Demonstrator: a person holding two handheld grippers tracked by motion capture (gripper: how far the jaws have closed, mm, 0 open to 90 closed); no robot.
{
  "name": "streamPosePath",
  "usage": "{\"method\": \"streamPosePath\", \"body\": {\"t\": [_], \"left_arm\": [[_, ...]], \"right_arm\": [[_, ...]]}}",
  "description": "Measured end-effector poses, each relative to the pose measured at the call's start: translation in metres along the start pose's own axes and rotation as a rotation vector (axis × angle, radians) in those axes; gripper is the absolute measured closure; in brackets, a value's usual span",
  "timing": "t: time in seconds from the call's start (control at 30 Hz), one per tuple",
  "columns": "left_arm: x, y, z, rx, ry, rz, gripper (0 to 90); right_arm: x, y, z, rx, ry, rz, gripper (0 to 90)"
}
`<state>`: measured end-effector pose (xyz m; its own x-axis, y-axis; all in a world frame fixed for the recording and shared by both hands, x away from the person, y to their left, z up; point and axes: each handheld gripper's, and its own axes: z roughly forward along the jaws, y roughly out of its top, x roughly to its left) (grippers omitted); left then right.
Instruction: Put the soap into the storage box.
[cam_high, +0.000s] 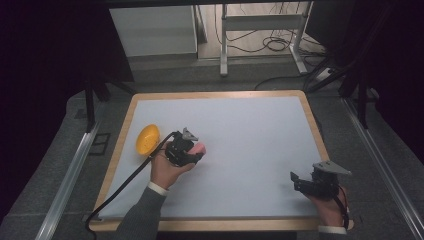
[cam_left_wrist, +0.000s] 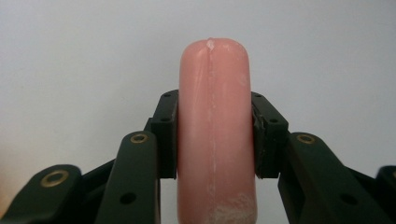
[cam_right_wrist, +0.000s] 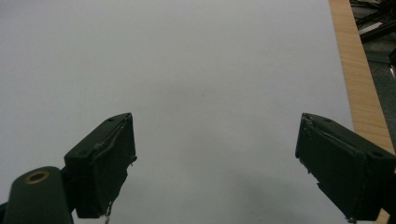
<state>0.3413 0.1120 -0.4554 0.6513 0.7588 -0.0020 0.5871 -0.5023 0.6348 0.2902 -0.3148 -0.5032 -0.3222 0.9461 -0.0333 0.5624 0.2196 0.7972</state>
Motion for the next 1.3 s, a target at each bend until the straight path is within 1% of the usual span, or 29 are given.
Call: {"method": "streamPosePath", "body": {"t": [0.37,0.63,0.77,0.93,1.1,1.23,1.3], "left_arm": [[0.006,0.0,-0.007,-0.005,0.024,0.002,60.4],[0.014,-0.004,-0.014,-0.019,0.039,-0.015,60.4],[0.017,-0.006,-0.016,-0.023,0.044,-0.031,60.4],[0.02,-0.008,-0.018,-0.025,0.049,-0.032,60.4],[0.024,-0.009,-0.022,-0.031,0.061,-0.043,60.4],[0.027,-0.01,-0.025,-0.034,0.066,-0.043,60.4],[0.028,-0.01,-0.025,-0.034,0.069,-0.05,60.4]], "right_arm": [[-0.001,0.0,-0.001,-0.004,-0.001,0.002,11.7],[0.0,0.0,-0.001,-0.001,-0.003,0.0,11.7],[-0.001,0.0,-0.001,0.0,-0.004,0.0,11.7],[0.0,0.0,0.0,0.002,-0.002,-0.001,11.7],[-0.001,0.0,-0.001,-0.006,-0.01,0.003,11.7],[-0.001,0.0,-0.001,-0.005,-0.01,0.003,11.7],[-0.001,0.0,-0.001,-0.004,-0.01,0.002,11.7]]}}
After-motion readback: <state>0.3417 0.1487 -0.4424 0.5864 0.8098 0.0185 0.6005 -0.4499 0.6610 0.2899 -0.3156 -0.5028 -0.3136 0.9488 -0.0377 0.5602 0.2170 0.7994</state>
